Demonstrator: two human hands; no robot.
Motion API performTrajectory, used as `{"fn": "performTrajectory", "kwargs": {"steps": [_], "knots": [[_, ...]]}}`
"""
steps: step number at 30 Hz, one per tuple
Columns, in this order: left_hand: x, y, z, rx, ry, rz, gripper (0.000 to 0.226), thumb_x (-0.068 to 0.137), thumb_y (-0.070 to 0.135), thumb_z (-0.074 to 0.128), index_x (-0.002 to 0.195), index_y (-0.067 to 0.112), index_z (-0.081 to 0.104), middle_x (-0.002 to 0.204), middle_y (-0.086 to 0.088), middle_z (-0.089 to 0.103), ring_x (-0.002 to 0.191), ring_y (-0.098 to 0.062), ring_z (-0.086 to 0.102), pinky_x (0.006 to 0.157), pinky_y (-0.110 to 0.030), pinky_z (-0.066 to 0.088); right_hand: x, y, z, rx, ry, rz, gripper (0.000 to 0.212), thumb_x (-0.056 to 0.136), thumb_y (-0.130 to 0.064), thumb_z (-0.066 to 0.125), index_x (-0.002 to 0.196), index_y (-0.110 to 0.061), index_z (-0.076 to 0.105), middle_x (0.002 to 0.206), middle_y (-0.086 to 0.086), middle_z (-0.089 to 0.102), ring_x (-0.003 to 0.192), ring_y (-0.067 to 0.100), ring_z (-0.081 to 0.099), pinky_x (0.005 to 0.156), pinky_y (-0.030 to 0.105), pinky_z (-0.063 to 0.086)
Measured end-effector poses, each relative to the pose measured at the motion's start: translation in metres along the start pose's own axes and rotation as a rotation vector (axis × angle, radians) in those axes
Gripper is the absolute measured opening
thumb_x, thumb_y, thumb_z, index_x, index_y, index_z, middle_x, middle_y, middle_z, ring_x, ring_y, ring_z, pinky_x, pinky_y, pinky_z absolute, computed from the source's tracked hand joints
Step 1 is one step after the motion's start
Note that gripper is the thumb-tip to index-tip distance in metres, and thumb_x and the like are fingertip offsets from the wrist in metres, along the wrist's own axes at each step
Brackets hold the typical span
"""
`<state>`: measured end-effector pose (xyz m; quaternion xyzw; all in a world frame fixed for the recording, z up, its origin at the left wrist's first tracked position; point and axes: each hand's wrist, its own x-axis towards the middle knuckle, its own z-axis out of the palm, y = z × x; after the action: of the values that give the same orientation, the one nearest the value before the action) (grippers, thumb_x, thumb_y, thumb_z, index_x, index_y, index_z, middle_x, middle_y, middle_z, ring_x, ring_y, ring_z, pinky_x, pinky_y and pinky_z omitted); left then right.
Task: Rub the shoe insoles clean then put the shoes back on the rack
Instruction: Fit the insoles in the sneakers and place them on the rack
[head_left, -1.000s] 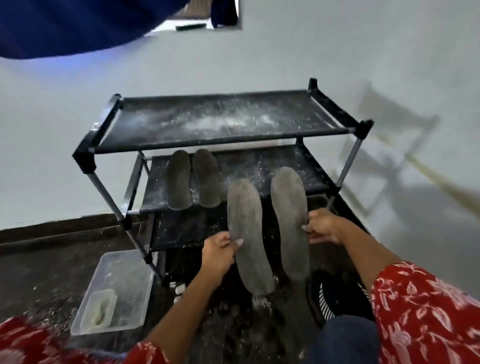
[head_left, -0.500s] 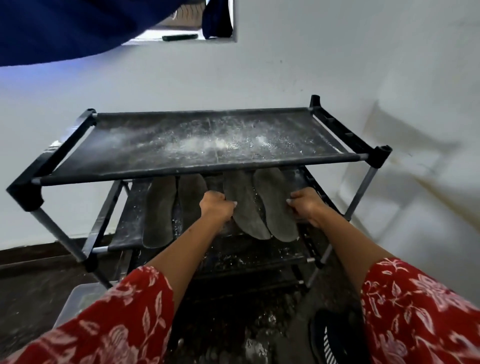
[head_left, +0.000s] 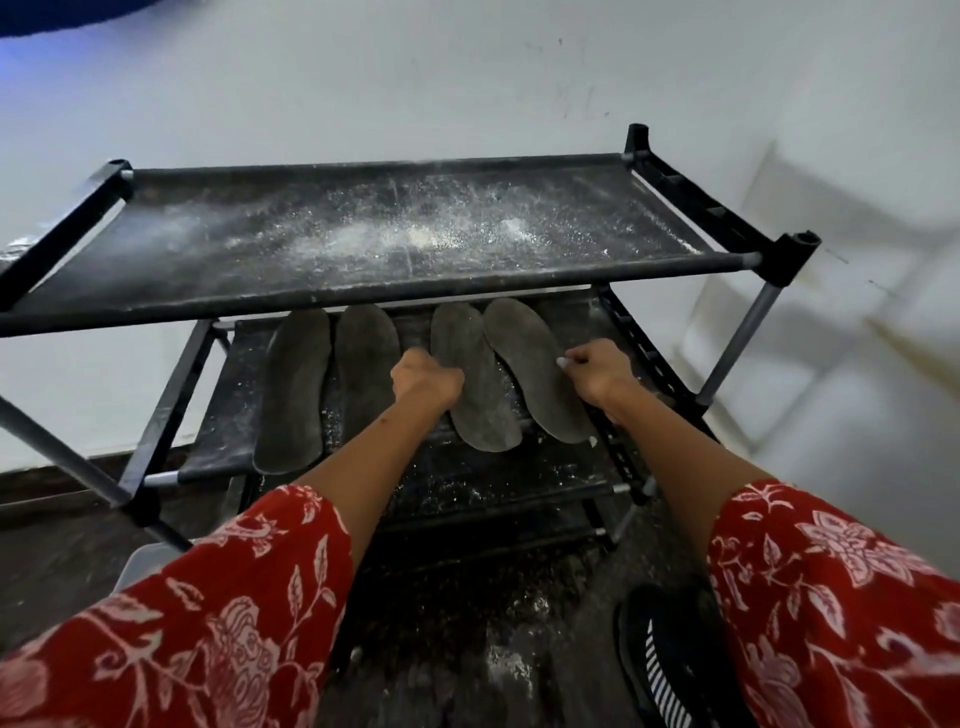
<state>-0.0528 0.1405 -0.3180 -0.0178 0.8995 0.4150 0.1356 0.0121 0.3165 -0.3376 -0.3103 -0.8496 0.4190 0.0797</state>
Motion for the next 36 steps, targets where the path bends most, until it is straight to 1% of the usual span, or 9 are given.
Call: {"fn": "performTrajectory", "kwargs": {"steps": [4,8,12,15,19,22,25,31,36], "knots": [[-0.032,0.007,-0.004,0.084,0.051,0.078,0.015,0.090,0.015,0.054,0.091,0.000,0.055,0.111,-0.016,0.058,0.100,-0.030,0.057,0.073,-0.029,0.043,-0.016,0.000,-0.004,-0.083,0.010,-0.081,0.032,0.095,-0.024,0.051,0.098,0.004,0.066,0.101,0.021,0.065,0.099,0.032,0.060,0.075,0.026,0.040],[-0.072,0.007,0.004,0.256,0.182,0.311,0.043,0.091,0.020,0.051,0.127,-0.002,0.042,0.133,-0.020,0.039,0.122,-0.036,0.038,0.099,-0.042,0.035,-0.043,0.017,-0.020,-0.296,0.191,-0.348,0.026,0.095,-0.023,0.049,0.103,-0.004,0.064,0.102,0.017,0.063,0.095,0.034,0.058,0.076,0.036,0.047],[-0.131,0.011,0.027,0.195,0.292,0.552,0.044,0.087,0.020,0.054,0.127,0.007,0.042,0.127,-0.014,0.041,0.119,-0.031,0.037,0.098,-0.039,0.031,-0.085,0.050,-0.050,-0.549,0.313,-0.599,0.023,0.094,-0.022,0.050,0.101,-0.006,0.065,0.094,0.014,0.063,0.088,0.034,0.060,0.069,0.039,0.051],[-0.171,0.010,0.060,0.151,0.241,0.620,0.033,0.084,0.020,0.057,0.113,0.009,0.049,0.116,-0.010,0.048,0.111,-0.029,0.045,0.091,-0.038,0.037,-0.113,0.094,-0.073,-0.763,0.204,-0.710,0.019,0.085,-0.020,0.055,0.090,-0.006,0.067,0.080,0.015,0.064,0.073,0.036,0.062,0.062,0.040,0.053],[-0.211,-0.002,0.124,0.334,-0.091,0.563,0.030,0.087,0.023,0.051,0.112,0.008,0.051,0.115,-0.011,0.054,0.109,-0.031,0.052,0.086,-0.042,0.046,-0.152,0.163,-0.091,-0.928,-0.038,-0.571,0.017,0.084,-0.023,0.061,0.087,-0.006,0.064,0.084,0.015,0.064,0.079,0.035,0.064,0.065,0.038,0.048],[-0.242,-0.029,0.178,0.487,-0.409,0.402,0.033,0.088,0.027,0.050,0.116,0.010,0.050,0.122,-0.012,0.053,0.115,-0.031,0.051,0.090,-0.040,0.045,-0.182,0.217,-0.095,-0.990,-0.224,-0.324,0.030,0.092,-0.030,0.047,0.113,-0.011,0.055,0.113,0.011,0.059,0.108,0.030,0.056,0.084,0.036,0.043],[-0.273,-0.066,0.229,0.585,-0.626,0.273,0.040,0.088,0.029,0.051,0.123,0.010,0.048,0.130,-0.011,0.050,0.121,-0.030,0.049,0.095,-0.039,0.044,-0.206,0.266,-0.090,-0.995,-0.381,-0.059,0.033,0.090,-0.024,0.046,0.120,-0.013,0.051,0.124,0.010,0.056,0.116,0.028,0.053,0.093,0.037,0.042],[-0.304,-0.125,0.300,0.664,-0.885,0.249,0.046,0.088,0.024,0.053,0.129,0.004,0.042,0.132,-0.016,0.048,0.123,-0.033,0.048,0.098,-0.042,0.043,-0.242,0.333,-0.061,-0.895,-0.512,0.217,0.036,0.091,-0.022,0.048,0.125,-0.012,0.047,0.130,0.009,0.049,0.122,0.027,0.046,0.095,0.043,0.042],[-0.308,-0.146,0.336,0.681,-0.985,0.259,0.048,0.089,0.023,0.054,0.128,-0.001,0.039,0.132,-0.020,0.046,0.123,-0.034,0.046,0.102,-0.041,0.040,-0.259,0.366,-0.033,-0.802,-0.587,0.372,0.047,0.089,-0.019,0.053,0.132,-0.010,0.037,0.138,0.008,0.040,0.132,0.025,0.033,0.100,0.046,0.037]]}}
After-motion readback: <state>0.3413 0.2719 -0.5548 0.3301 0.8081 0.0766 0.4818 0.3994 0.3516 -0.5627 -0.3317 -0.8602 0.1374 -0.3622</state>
